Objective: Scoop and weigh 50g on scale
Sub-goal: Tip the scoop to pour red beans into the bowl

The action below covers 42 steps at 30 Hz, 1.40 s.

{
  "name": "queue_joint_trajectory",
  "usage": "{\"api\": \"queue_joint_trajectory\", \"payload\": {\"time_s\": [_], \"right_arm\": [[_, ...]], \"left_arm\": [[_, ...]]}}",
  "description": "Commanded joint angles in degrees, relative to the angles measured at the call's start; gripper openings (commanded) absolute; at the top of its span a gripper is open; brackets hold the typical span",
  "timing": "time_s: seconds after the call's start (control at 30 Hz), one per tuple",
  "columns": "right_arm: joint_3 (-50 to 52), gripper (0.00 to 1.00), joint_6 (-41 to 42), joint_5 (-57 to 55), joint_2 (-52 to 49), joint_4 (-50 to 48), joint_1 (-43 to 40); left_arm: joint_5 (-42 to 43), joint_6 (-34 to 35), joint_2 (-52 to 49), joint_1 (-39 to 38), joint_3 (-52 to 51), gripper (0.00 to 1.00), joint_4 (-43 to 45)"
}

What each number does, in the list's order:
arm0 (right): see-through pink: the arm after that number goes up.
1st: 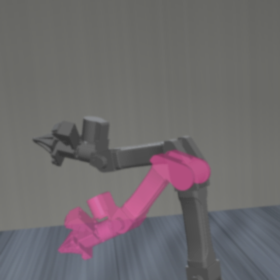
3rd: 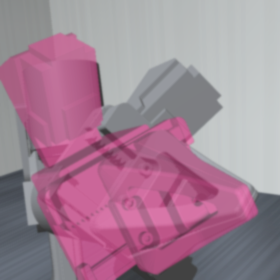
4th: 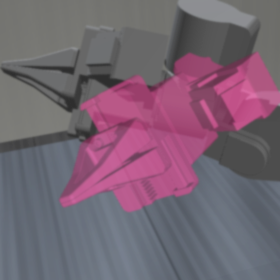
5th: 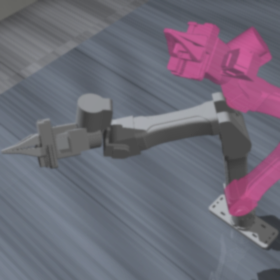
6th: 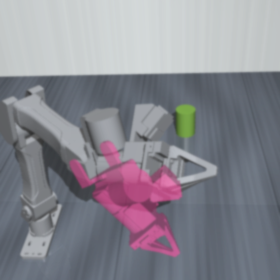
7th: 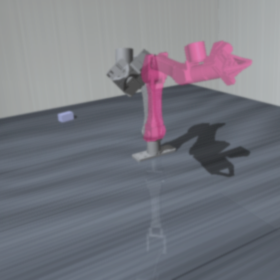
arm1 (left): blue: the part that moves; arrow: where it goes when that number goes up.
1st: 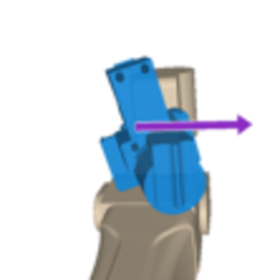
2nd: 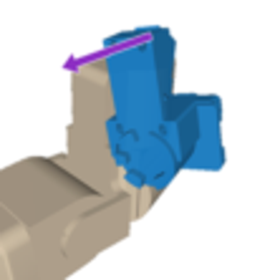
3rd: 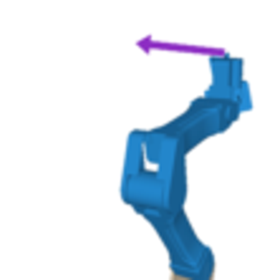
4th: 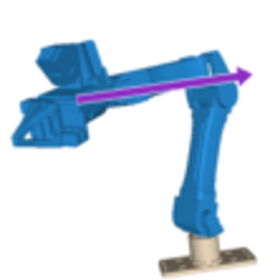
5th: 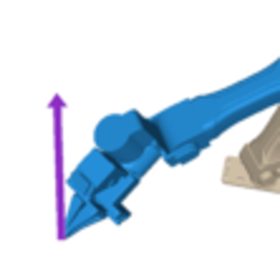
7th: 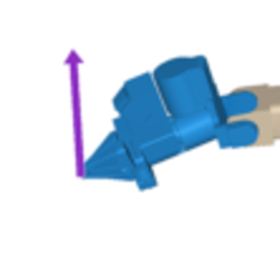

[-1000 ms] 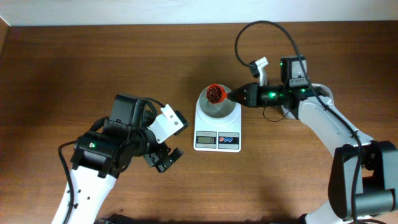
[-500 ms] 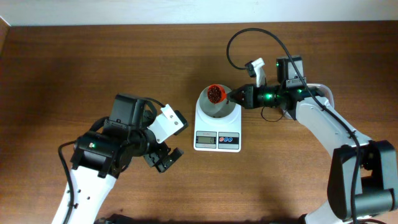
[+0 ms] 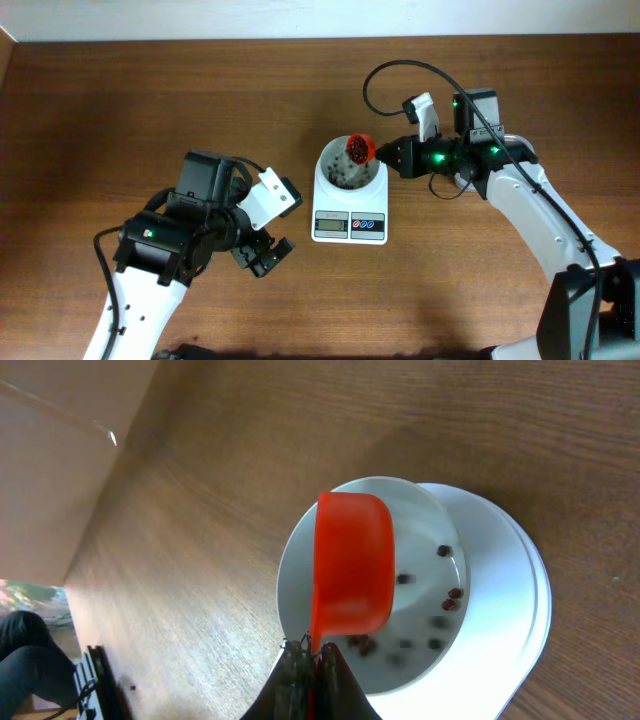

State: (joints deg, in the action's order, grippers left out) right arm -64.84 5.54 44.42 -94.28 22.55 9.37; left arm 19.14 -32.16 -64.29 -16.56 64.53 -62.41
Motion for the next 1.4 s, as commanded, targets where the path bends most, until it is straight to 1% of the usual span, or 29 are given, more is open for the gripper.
{"api": "queue_joint_trajectory", "payload": {"time_s": [0.0, 0.17, 0.2, 0.27, 0.37, 0.43, 0.6, 0.7, 0.77, 0.87, 0.93, 1.03, 1.1, 1.13, 1.2, 1.23, 1.27, 1.37], "right_arm": [[-0.85, 0.04, -1.09, -0.33, 0.7, -0.72, 0.98], [-0.87, 0.04, -1.09, 2.51, 0.72, -1.81, 1.07], [-0.87, 0.04, -1.14, 1.79, 0.72, -1.92, 1.09], [-0.85, 0.04, -1.09, -3.15, 0.7, -0.85, 1.14], [-0.85, 0.04, -1.09, 0.7, 0.7, -1.79, 1.11], [-0.85, 0.04, -1.07, -2.23, 0.7, -1.25, 1.14], [-0.85, 0.04, -1.09, -4.0, 0.7, -0.26, 1.14], [-0.85, 0.04, -1.11, -1.6, 0.7, -0.48, 1.14], [-0.85, 0.04, -2.19, -3.39, 0.7, 0.22, 1.25], [-0.85, 0.04, -3.69, -2.36, 0.7, 0.72, 1.14], [-0.85, 0.04, -3.67, -4.37, 0.7, 1.62, 1.18], [-0.85, 0.04, -6.32, 0.15, 0.7, 1.4, 1.18], [-0.85, 0.04, -4.59, -4.11, 0.7, 1.84, 1.18], [-0.85, 0.04, -4.7, -3.52, 0.7, 2.21, 1.16], [-0.85, 0.04, -6.99, 1.07, 0.7, 1.62, 1.14], [-0.85, 0.04, -6.25, -0.39, 0.7, 1.42, 1.14], [-0.85, 0.04, -3.21, -5.4, 0.7, 2.25, 1.18], [-0.85, 0.04, -6.38, -1.49, 0.7, 2.14, 1.18]], "left_arm": [[1.03, -1.09, 0.0, 0.22, 0.0, 0.99, -0.07], [1.03, -1.09, 0.0, 0.22, 0.0, 0.99, -0.07], [1.03, -1.09, 0.0, 0.22, 0.0, 0.99, -0.07], [1.03, -1.09, 0.0, 0.22, 0.0, 0.99, -0.07], [1.03, -1.09, 0.0, 0.22, 0.0, 0.99, -0.07], [1.03, -1.09, 0.0, 0.22, 0.0, 0.99, -0.07], [1.03, -1.09, 0.0, 0.22, 0.0, 0.99, -0.07], [1.03, -1.09, 0.0, 0.22, 0.0, 0.99, -0.04], [1.03, -1.09, 0.0, 0.22, 0.0, 0.99, -0.04], [1.03, -1.09, 0.0, 0.22, 0.0, 0.99, -0.07], [1.03, -1.09, 0.0, 0.22, 0.0, 0.99, -0.07], [1.03, -1.09, 0.0, 0.22, 0.0, 0.99, -0.07], [1.03, -1.09, 0.0, 0.22, 0.0, 0.99, -0.07], [1.03, -1.09, 0.0, 0.22, 0.0, 0.99, -0.07], [1.03, -1.09, 0.0, 0.22, 0.0, 0.99, -0.07], [1.03, -1.09, 0.0, 0.22, 0.0, 0.99, -0.07], [1.03, -1.09, 0.0, 0.22, 0.0, 0.99, -0.07], [1.03, -1.09, 0.0, 0.22, 0.0, 0.99, -0.07]]}}
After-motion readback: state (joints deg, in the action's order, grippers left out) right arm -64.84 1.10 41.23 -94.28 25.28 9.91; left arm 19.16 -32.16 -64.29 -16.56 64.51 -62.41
